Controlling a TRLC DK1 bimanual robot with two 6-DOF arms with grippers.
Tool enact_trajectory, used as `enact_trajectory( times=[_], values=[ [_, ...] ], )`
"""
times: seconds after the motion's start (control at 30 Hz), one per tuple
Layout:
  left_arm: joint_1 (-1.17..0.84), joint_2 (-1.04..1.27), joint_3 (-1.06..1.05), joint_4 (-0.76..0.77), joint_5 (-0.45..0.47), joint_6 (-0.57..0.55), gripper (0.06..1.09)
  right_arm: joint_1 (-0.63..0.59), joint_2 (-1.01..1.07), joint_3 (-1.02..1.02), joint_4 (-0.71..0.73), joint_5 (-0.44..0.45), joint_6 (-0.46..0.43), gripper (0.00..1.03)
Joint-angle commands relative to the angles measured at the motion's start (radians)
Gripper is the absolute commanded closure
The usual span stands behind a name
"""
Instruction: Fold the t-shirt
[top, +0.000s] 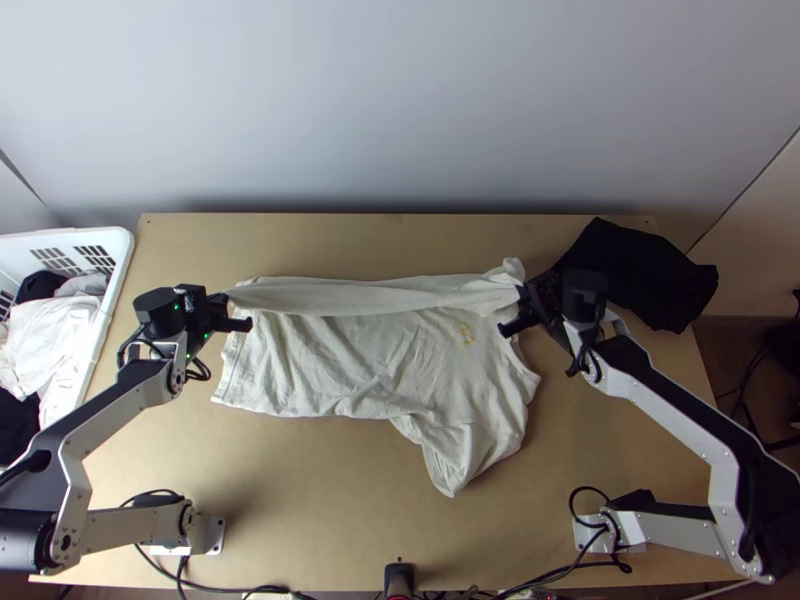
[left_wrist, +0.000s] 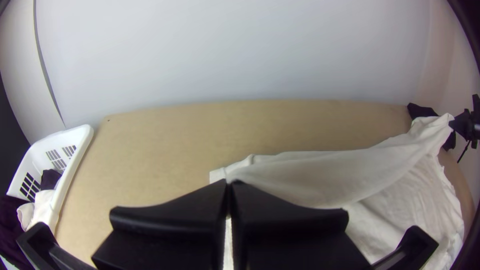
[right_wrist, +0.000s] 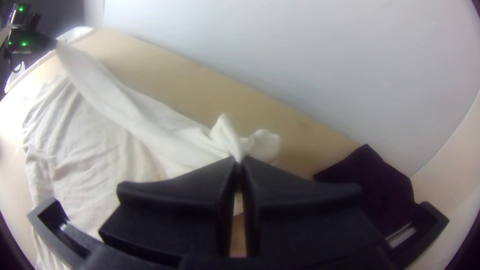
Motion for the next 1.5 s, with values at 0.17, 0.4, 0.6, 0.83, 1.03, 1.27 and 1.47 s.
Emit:
enact_trajectory(
  times=[0.17,0.4,0.6,0.83,1.03,1.27,1.47],
  values=[
    [-0.003,-0.108,-0.092,-0.065,0.016,-0.004,1.05,0.014,-0.142,-0.128,-0.054,-0.001,0.010,1.00],
    [-0.006,-0.140,-0.128,-0.096,0.019,-0.007,1.05,0.020,-0.181,-0.173,-0.065,-0.001,0.012,1.00],
    [0.000,-0.143,-0.143,-0.108,0.019,-0.007,1.05,0.038,-0.213,-0.202,-0.079,-0.001,0.012,1.00],
    [0.013,-0.129,-0.174,-0.107,0.018,0.009,1.05,0.048,-0.236,-0.214,-0.097,-0.001,0.015,1.00],
    [0.013,-0.103,-0.198,-0.102,0.018,0.021,1.05,0.052,-0.250,-0.245,-0.103,-0.003,0.007,1.00],
    [0.013,-0.078,-0.183,-0.113,0.018,0.029,1.01,0.058,-0.262,-0.265,-0.102,-0.001,0.001,0.90],
    [0.020,-0.121,-0.115,-0.268,0.019,0.019,0.36,0.055,-0.267,-0.220,-0.159,-0.001,-0.002,0.09]
  ],
)
